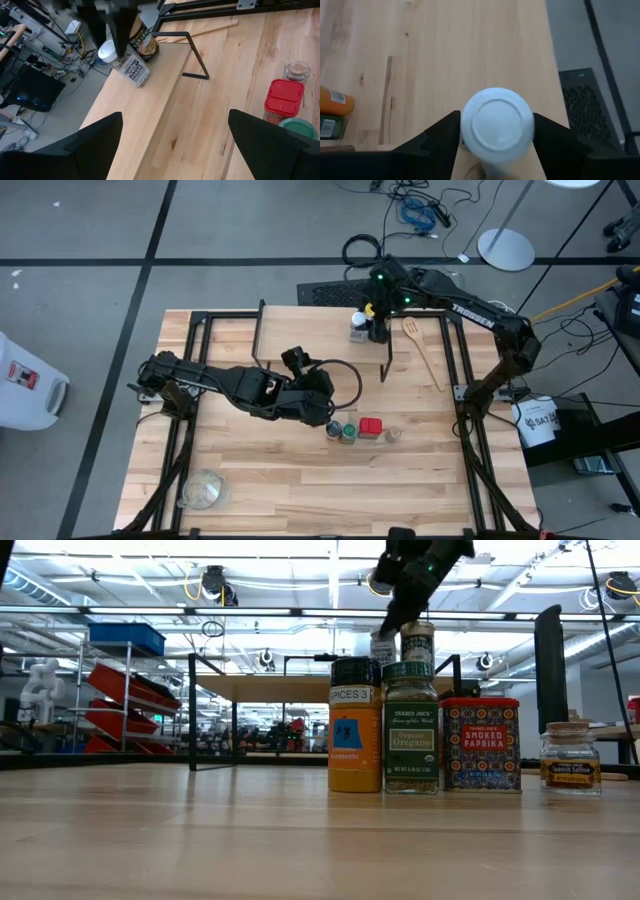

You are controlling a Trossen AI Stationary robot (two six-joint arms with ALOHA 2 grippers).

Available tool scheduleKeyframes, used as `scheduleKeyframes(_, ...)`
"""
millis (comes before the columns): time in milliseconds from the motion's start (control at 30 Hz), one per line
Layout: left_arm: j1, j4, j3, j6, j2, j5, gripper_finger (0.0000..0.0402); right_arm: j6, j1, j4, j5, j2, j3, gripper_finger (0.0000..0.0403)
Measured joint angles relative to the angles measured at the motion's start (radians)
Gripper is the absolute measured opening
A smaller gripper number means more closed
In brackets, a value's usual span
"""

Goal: Shelf spices
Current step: Put the white seasoning bottle on the shelf, then put the black seasoning bottle on the shelf

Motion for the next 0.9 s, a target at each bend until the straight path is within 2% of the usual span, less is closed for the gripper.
scheduleKeyframes(300, 0.000, 0.025, 0.000, 0.001, 0.000, 0.000, 0.0373, 0.062, 0.014, -0.038, 0.000, -0.137, 0.000, 0.0224)
scheduleKeyframes(467, 0.000, 0.028, 0.000, 0.001, 0.000, 0.000, 0.0373, 0.150, 0.087, -0.042, 0.000, -0.245, 0.000, 0.0224)
scheduleKeyframes(633, 0.000, 0.057, 0.000, 0.001, 0.000, 0.028, 0.0373, 0.285, 0.256, -0.042, 0.014, -0.356, 0.000, 0.0224)
scheduleKeyframes(767, -0.004, 0.068, 0.000, 0.000, 0.000, 0.108, 0.0373, 0.414, 0.462, -0.049, 0.170, -0.414, -0.028, 0.0224)
scheduleKeyframes(900, -0.033, 0.079, 0.000, -0.022, 0.000, 0.146, 0.0373, 0.555, 0.676, -0.051, 0.295, -0.462, -0.158, 0.0224)
